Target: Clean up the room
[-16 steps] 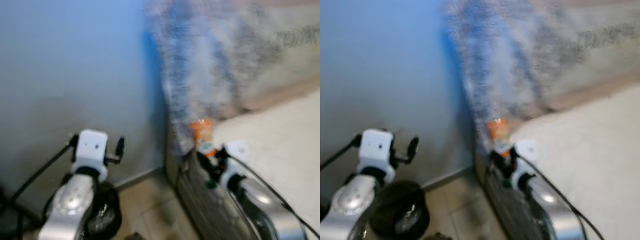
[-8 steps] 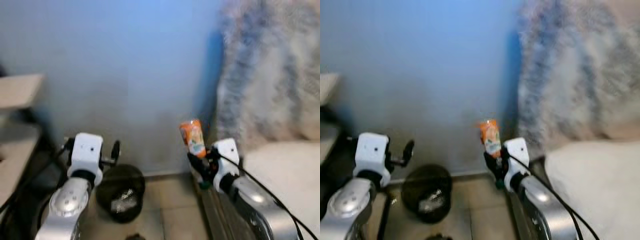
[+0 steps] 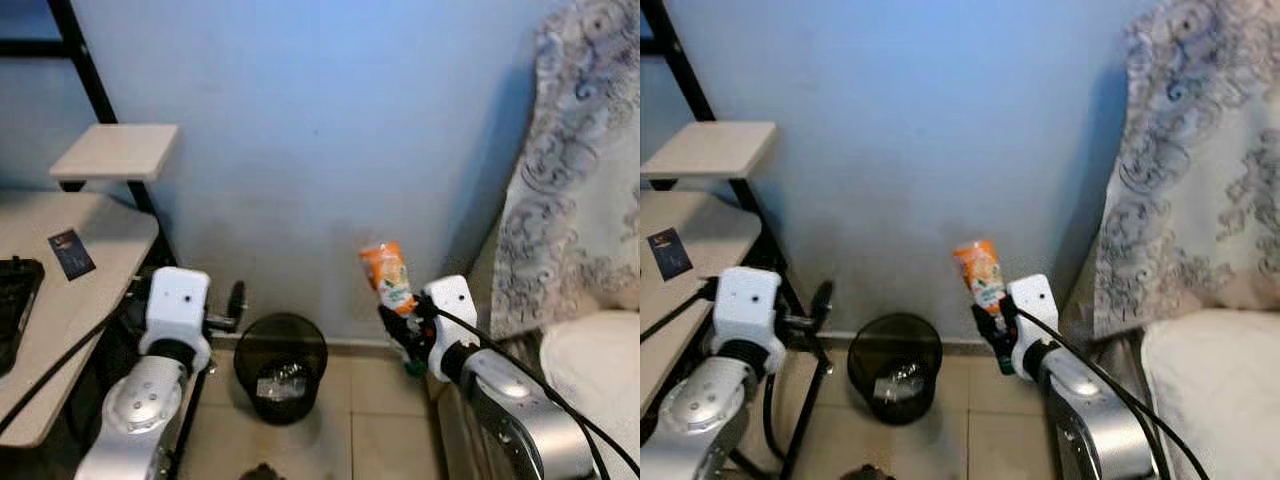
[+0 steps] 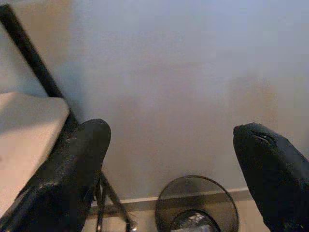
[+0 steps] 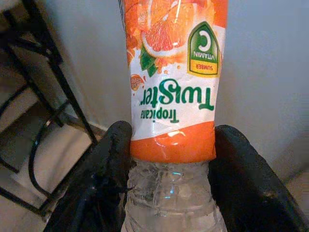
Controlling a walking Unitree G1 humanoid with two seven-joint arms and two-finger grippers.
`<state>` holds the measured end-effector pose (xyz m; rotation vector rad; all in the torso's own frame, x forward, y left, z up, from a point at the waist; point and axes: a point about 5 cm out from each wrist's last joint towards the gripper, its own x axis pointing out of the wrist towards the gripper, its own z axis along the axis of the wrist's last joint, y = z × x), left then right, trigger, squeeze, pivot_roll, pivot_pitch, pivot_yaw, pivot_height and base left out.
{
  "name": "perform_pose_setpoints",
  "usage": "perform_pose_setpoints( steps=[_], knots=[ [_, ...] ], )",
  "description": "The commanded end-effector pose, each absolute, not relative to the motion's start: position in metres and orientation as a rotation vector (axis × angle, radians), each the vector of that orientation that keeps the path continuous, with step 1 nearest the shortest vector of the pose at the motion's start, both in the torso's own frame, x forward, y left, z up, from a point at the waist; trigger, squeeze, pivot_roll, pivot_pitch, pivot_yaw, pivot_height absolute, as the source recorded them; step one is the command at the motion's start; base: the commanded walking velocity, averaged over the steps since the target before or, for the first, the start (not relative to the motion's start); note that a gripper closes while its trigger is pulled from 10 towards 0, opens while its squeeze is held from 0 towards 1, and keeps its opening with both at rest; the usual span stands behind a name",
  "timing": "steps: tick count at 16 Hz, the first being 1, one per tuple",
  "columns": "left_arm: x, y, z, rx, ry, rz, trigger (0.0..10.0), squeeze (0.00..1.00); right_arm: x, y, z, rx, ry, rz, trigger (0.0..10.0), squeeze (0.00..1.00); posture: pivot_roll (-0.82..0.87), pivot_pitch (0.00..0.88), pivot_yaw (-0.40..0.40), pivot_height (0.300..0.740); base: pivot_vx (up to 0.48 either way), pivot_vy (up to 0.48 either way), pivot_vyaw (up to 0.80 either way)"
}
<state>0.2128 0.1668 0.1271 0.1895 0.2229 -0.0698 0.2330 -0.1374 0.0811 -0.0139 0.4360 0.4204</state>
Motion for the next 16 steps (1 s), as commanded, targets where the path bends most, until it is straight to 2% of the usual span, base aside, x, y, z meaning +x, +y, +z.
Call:
perform_pose_setpoints(
  steps=[1, 6, 7, 13, 16],
  knots=[
    [0.2132, 0.1668, 0.1298, 0.19, 0.217, -0.074, 10.0, 0.0, 0.2359, -0.1399, 0.0838, -0.023, 0.421, 0.404, 10.0, 0.0, 0.06, 0.0, -0.008, 0.74, 0.27, 0.0, 0.0],
    [0.2126, 0.1673, 0.1298, 0.184, 0.219, -0.08, 10.0, 0.0, 0.2369, -0.1401, 0.0827, -0.022, 0.415, 0.394, 10.0, 0.0, 0.06, 0.0, -0.005, 0.74, 0.318, 0.0, 0.0],
    [0.2126, 0.1673, 0.1298, 0.183, 0.22, -0.082, 10.0, 0.0, 0.2363, -0.138, 0.0839, -0.065, 0.4, 0.421, 10.0, 0.0, 0.06, 0.0, -0.004, 0.74, 0.337, 0.0, 0.0],
    [0.2114, 0.1677, 0.1296, 0.186, 0.223, -0.086, 10.0, 0.0, 0.2361, -0.1332, 0.0825, -0.091, 0.401, 0.453, 10.0, 0.0, 0.07, 0.0, -0.008, 0.74, 0.334, 0.0, 0.8],
    [0.2104, 0.1677, 0.1293, 0.191, 0.227, -0.09, 10.0, 0.0, 0.2359, -0.1335, 0.0801, -0.081, 0.412, 0.448, 10.0, 0.0, 0.07, 0.0, -0.009, 0.74, 0.334, 0.0, 0.17]
  ],
)
